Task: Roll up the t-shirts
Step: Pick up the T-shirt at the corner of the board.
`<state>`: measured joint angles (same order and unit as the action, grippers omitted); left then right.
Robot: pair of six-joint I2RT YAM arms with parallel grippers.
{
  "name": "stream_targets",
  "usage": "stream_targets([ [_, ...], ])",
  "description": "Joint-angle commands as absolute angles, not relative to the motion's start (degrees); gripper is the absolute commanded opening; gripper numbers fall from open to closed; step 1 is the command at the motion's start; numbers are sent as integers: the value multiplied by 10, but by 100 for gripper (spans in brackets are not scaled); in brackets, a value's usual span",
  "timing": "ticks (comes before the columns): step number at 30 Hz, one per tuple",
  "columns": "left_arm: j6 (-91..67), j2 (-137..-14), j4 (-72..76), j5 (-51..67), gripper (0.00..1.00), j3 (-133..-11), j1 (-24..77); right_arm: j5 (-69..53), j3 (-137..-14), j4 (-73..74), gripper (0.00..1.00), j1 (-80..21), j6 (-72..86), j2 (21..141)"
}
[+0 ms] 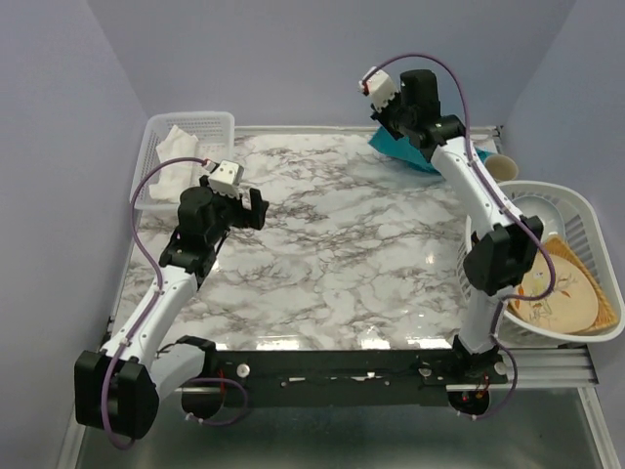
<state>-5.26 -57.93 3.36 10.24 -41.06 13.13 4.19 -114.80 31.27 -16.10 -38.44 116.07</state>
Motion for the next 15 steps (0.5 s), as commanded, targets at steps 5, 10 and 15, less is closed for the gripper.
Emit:
stream_targets([
  [5, -105, -634, 42, 56, 99, -453, 127, -106, -1064, 376, 0, -243, -262, 928],
  [10, -91, -645, 45, 18, 99, -462, 125, -178, -1034, 389, 1, -254, -271, 818],
  [15, -76, -651, 41, 18, 99, -462, 120, -193, -1055, 383, 1, -284, -279, 758],
])
